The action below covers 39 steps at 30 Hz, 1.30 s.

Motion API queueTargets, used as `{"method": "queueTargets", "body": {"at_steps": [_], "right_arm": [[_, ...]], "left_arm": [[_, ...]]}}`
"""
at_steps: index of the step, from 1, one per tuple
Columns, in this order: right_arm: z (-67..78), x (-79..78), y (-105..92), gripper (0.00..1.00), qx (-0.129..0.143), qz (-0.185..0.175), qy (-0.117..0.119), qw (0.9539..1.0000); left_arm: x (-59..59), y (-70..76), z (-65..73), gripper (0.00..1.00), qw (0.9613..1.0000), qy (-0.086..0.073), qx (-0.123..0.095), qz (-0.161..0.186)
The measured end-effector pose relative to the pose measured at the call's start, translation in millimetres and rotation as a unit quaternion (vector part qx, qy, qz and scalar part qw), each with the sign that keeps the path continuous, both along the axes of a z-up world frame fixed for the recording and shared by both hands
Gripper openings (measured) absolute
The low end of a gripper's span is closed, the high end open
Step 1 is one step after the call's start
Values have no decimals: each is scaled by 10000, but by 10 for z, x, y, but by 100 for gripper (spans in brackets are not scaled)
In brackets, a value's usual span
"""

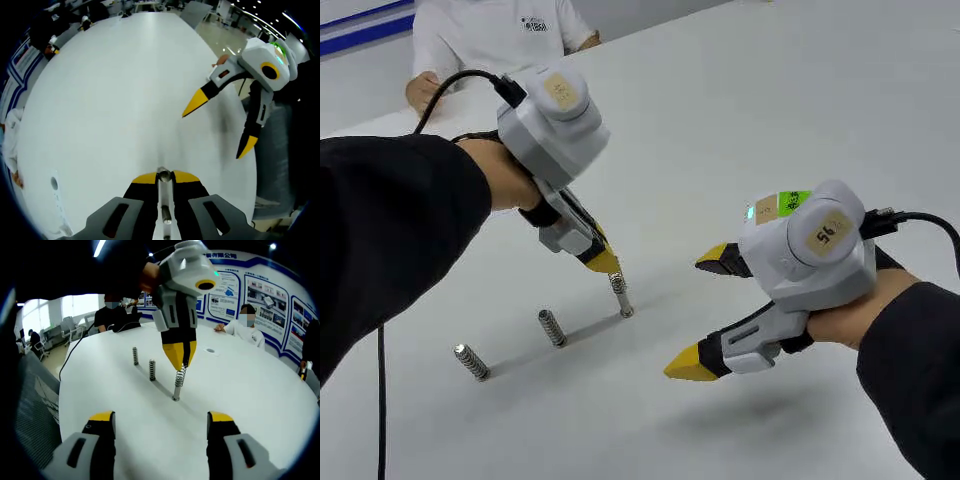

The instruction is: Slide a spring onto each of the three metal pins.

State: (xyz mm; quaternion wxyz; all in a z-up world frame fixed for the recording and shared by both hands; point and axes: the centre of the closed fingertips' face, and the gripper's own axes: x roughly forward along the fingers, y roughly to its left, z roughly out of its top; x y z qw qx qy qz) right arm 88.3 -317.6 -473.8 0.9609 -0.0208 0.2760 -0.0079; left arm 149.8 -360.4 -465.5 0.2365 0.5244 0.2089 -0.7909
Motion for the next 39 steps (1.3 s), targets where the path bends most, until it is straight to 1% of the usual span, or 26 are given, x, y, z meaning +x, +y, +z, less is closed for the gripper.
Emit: {"method": "queueTargets", "body": {"at_steps": [10,16,21,32,39], "right_arm": [[-3,6,12,76,5,24,2,10000],[-16,4,21,75,12,47,22,10000],[-31,1,27,75,14,63,51,10000],[-44,-12,27,75,15,66,79,9999],[-46,-13,23,75,15,66,91,9999]], "left_arm": [[9,15,-126,9,10000,-1,51,14],[14,28,-217,9,10000,-46,17,7],[12,33,-269,9,10000,-51,27,23],[1,44,-356,10,10000,-74,63,3],[1,30,-368,10,9999,-62,80,4]]}}
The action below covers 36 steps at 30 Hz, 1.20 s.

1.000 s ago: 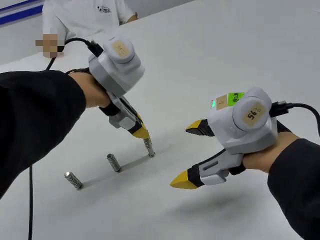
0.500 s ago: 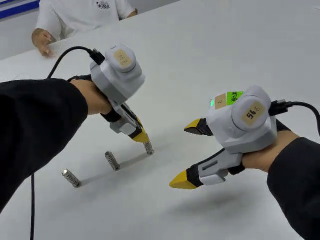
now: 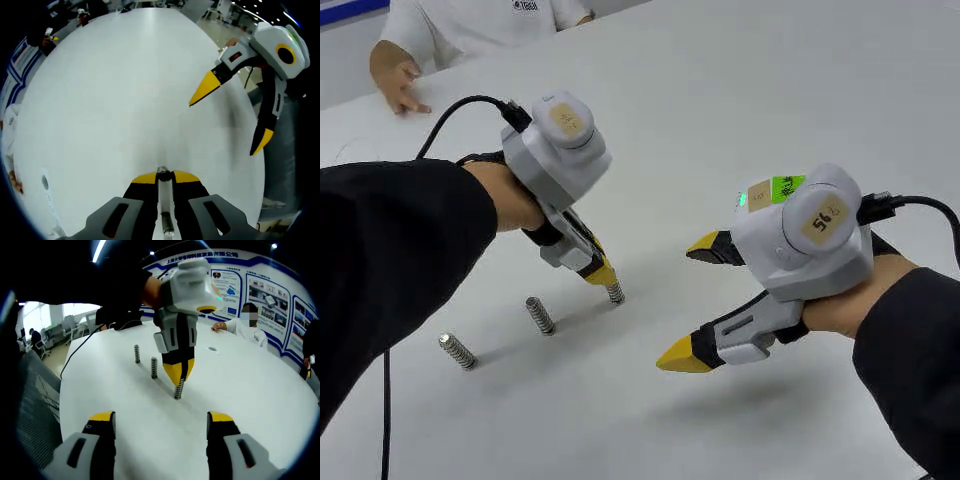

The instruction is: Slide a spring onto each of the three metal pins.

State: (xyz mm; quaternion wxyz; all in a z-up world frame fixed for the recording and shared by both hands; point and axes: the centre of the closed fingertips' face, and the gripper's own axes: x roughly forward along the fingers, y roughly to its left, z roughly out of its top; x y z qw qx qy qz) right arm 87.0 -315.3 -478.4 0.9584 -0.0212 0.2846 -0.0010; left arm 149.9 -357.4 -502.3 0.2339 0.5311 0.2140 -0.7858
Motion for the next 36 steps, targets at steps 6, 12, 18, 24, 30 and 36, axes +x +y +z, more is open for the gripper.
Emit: {"method": "queueTargets", "body": {"at_steps": [6,12,18,24,30,36], "right_arm": [[0,-2,-7,75,5,-12,-2,10000],[-13,-1,-2,75,4,4,20,10000],[-11,-3,-1,75,8,-1,11,10000],[-14,2,8,75,6,9,15,10000],[-22,12,23,75,4,37,23,10000],[-45,15,44,75,3,73,60,10000]], "left_arm": [[-12,-2,1,10,10000,45,6,-28],[-23,12,4,11,9999,74,2,-98],[-28,9,2,15,9999,85,-22,-109],[-16,12,17,17,9999,100,-42,-82],[21,33,59,20,9998,129,-120,-24],[40,79,150,22,9993,255,-265,55]]}}
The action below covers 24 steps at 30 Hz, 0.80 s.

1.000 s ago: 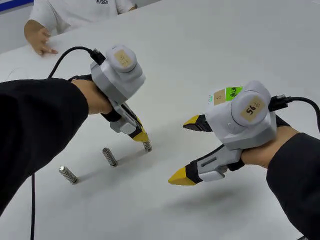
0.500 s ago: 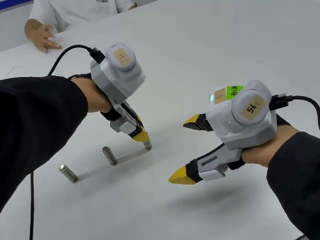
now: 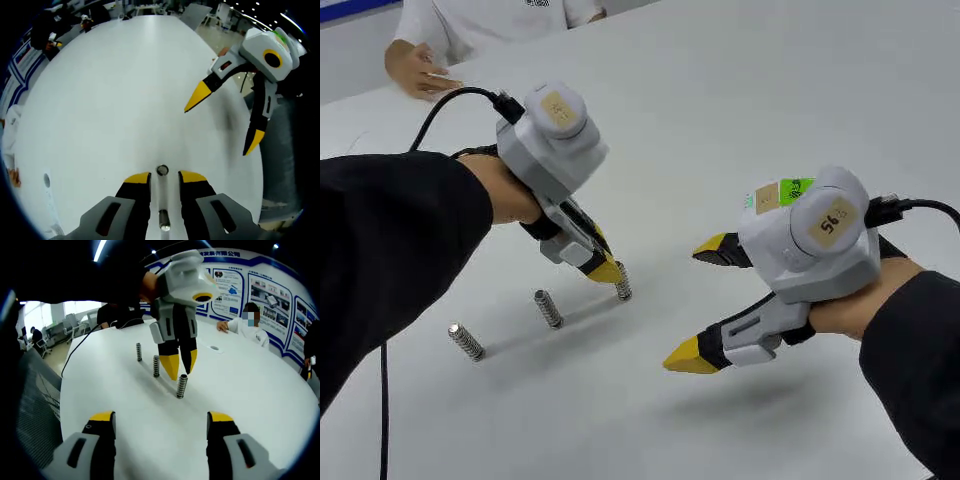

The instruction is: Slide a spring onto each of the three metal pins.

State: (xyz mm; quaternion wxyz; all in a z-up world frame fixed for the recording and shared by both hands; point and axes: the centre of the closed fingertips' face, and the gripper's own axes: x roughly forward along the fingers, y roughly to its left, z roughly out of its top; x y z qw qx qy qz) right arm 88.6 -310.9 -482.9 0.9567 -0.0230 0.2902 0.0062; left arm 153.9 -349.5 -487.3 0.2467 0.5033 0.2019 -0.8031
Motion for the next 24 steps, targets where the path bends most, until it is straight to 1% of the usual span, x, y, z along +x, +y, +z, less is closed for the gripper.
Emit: {"method": "queueTargets", "body": {"at_steps": [3,8,13,15,16,18,19,20,24], "right_arm": [[-10,-1,9,75,4,11,16,10000],[-46,-7,18,75,18,31,57,10000],[-73,-8,28,75,47,53,96,9999],[-90,-7,44,75,59,82,120,9999],[-104,-7,51,75,65,94,143,9998],[-119,-7,61,75,73,109,160,9998],[-123,-5,67,75,81,115,167,9998],[-127,-5,69,75,83,115,171,9998],[-156,-12,84,75,92,122,210,9997]], "left_arm": [[13,39,32,23,10000,40,-68,31],[48,86,103,26,9995,151,-254,146],[121,121,187,28,9979,293,-471,320],[139,147,230,28,9966,438,-548,421],[157,155,254,28,9956,501,-622,486],[191,193,272,29,9948,541,-653,563],[214,212,291,29,9938,567,-737,607],[230,234,301,29,9933,581,-758,649],[284,300,384,31,9881,736,-1071,822]]}}
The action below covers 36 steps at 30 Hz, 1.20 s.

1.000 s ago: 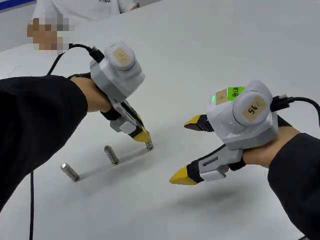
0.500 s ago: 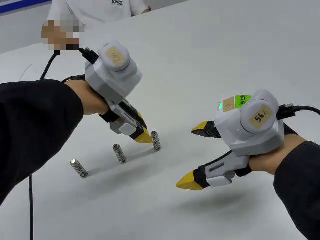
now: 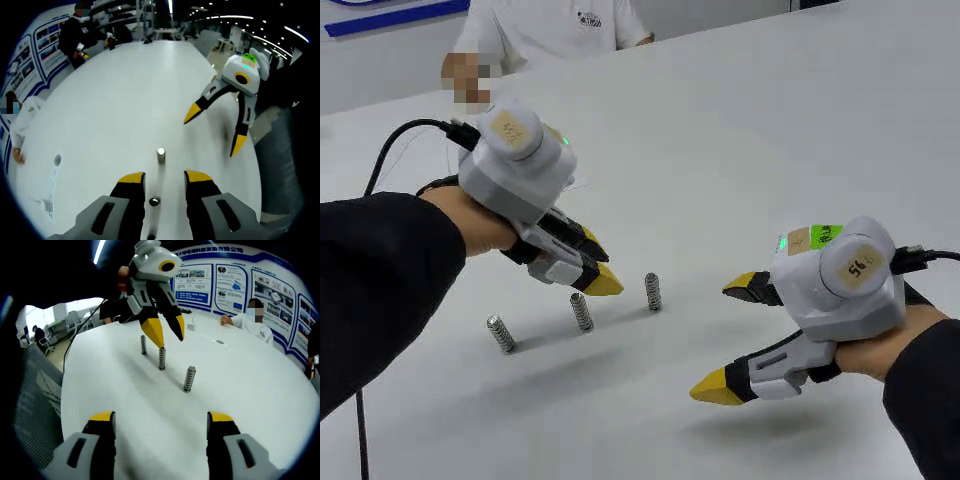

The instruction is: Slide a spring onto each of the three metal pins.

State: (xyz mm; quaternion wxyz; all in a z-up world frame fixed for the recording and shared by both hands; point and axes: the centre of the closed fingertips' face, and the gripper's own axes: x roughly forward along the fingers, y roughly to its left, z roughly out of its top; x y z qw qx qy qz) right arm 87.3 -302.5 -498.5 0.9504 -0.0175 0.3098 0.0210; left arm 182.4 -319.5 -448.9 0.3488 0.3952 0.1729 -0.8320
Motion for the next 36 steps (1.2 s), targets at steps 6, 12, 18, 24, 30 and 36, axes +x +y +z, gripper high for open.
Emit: {"method": "queueTargets", "body": {"at_steps": [6,12,18,24,30,36], "right_arm": [[-58,-4,46,75,37,33,84,10000],[-73,6,75,75,37,77,113,9999],[-66,26,101,75,25,107,95,9999],[-64,47,134,75,-11,159,100,9998],[-46,70,155,75,-40,171,53,9998],[-31,91,147,75,-58,149,2,9999]], "left_arm": [[97,137,76,33,9992,169,-231,283],[237,340,151,35,9967,274,-471,605],[370,556,149,37,9932,371,-616,915],[480,745,157,38,9882,485,-756,1239],[576,964,171,41,9820,582,-933,1538],[657,1181,101,43,9753,680,-1075,1808]]}}
